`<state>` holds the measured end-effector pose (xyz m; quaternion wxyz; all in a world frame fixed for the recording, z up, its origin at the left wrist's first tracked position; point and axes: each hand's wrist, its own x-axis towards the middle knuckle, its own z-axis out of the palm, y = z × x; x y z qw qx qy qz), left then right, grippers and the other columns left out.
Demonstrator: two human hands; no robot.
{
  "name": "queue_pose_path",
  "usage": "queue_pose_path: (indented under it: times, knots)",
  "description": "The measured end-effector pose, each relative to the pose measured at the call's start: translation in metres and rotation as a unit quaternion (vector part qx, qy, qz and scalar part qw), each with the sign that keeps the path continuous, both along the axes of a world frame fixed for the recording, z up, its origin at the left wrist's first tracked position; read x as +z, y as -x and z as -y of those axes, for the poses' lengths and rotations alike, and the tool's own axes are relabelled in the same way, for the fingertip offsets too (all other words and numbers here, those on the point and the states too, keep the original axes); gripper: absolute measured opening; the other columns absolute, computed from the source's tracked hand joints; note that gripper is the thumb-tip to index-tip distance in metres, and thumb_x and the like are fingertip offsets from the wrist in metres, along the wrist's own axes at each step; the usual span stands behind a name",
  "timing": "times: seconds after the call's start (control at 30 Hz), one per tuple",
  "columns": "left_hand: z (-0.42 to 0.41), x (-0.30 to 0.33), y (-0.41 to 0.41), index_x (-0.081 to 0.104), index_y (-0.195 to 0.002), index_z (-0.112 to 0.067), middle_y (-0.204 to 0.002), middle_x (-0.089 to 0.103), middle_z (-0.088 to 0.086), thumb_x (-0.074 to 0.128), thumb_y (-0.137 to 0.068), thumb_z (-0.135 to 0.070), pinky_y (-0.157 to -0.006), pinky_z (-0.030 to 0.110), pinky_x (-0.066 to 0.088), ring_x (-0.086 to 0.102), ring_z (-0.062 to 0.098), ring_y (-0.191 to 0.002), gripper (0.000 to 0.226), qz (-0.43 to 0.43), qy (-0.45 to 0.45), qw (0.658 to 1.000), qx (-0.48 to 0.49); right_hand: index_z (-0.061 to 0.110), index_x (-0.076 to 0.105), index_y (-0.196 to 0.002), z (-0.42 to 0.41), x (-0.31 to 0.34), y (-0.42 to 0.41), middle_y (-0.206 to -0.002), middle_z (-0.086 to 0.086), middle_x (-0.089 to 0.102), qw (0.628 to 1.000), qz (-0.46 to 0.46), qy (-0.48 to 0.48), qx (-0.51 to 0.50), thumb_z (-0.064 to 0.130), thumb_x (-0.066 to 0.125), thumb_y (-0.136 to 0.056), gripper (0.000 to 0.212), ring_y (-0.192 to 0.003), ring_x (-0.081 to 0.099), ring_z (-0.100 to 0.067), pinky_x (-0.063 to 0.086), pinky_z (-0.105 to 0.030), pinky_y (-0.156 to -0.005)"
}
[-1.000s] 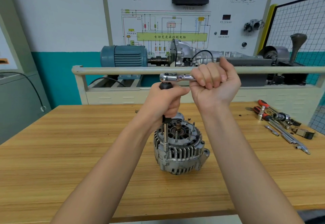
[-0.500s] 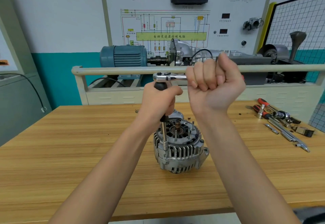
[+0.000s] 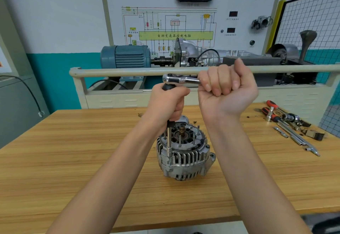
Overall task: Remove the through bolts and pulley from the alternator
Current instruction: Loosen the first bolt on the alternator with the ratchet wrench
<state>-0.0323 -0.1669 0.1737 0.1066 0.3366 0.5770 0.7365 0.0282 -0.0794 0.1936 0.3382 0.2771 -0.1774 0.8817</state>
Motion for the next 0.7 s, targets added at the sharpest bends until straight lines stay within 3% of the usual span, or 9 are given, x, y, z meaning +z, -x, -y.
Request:
queue_pose_path:
  times: [0.1, 0.2, 0.37, 0.53, 0.6, 0.7]
  knots:
    - [-0.005, -0.001, -0.004, 0.030, -0.052, -0.017, -0.039, 0.024, -0.006, 0.048, -0.085, 0.006, -0.038, 0.015, 0.015, 0.016, 0.010, -0.034, 0.044, -0.005, -0.007, 0.997, 0.071, 0.020, 0.024, -0.040, 0.023, -0.006, -0.008, -0.034, 0.006, 0.027, 0.982, -0.064, -0.087, -0.156, 0.004, 0.040, -0.084, 0.049, -0.033, 0.021, -0.008, 0.020, -0.022, -0.043]
    - [-0.004, -0.003, -0.006, 0.030, -0.054, -0.017, -0.039, 0.025, -0.006, 0.045, -0.082, 0.009, -0.038, 0.015, 0.015, 0.016, 0.010, -0.035, 0.041, -0.009, -0.024, 0.995, 0.092, 0.015, 0.020, -0.044, 0.034, -0.009, -0.007, -0.035, 0.005, 0.025, 0.969, -0.100, -0.098, -0.205, 0.000, 0.036, -0.083, 0.044, -0.034, 0.024, -0.005, 0.019, -0.021, -0.046]
    - [0.008, -0.005, 0.001, 0.037, -0.048, -0.021, -0.041, 0.027, -0.005, 0.057, -0.084, 0.005, -0.040, 0.019, 0.017, 0.019, 0.012, -0.036, 0.049, -0.014, -0.043, 0.998, 0.043, 0.021, 0.032, -0.034, 0.013, 0.001, 0.000, -0.032, 0.007, 0.027, 0.993, -0.039, -0.102, -0.048, 0.009, 0.038, -0.087, 0.055, -0.033, 0.020, -0.008, 0.023, -0.020, -0.040]
    - [0.018, -0.002, 0.007, 0.043, -0.043, -0.017, -0.040, 0.035, 0.001, 0.062, -0.072, -0.007, -0.041, 0.020, 0.029, 0.030, 0.016, -0.035, 0.037, -0.042, -0.015, 0.997, -0.064, 0.016, 0.032, -0.034, -0.009, 0.011, 0.023, -0.030, 0.004, 0.024, 0.982, 0.033, 0.010, 0.185, 0.015, 0.041, -0.084, 0.051, -0.033, 0.012, -0.009, 0.018, -0.020, -0.038]
    - [0.019, 0.000, 0.007, 0.042, -0.040, -0.017, -0.038, 0.034, 0.001, 0.060, -0.073, -0.009, -0.039, 0.017, 0.029, 0.029, 0.015, -0.032, 0.038, -0.026, -0.010, 0.994, -0.101, 0.015, 0.031, -0.034, -0.011, 0.011, 0.029, -0.030, 0.003, 0.024, 0.976, 0.039, 0.026, 0.212, 0.015, 0.041, -0.084, 0.052, -0.028, 0.017, -0.010, 0.018, -0.020, -0.036]
    - [0.020, 0.001, 0.008, 0.035, -0.038, -0.018, -0.033, 0.026, -0.003, 0.055, -0.078, -0.009, -0.035, 0.012, 0.020, 0.020, 0.009, -0.026, 0.047, 0.010, -0.017, 0.993, -0.120, 0.016, 0.032, -0.034, -0.004, 0.010, 0.023, -0.030, 0.004, 0.023, 0.984, 0.032, 0.018, 0.172, 0.014, 0.042, -0.083, 0.050, -0.028, 0.019, -0.010, 0.018, -0.019, -0.038]
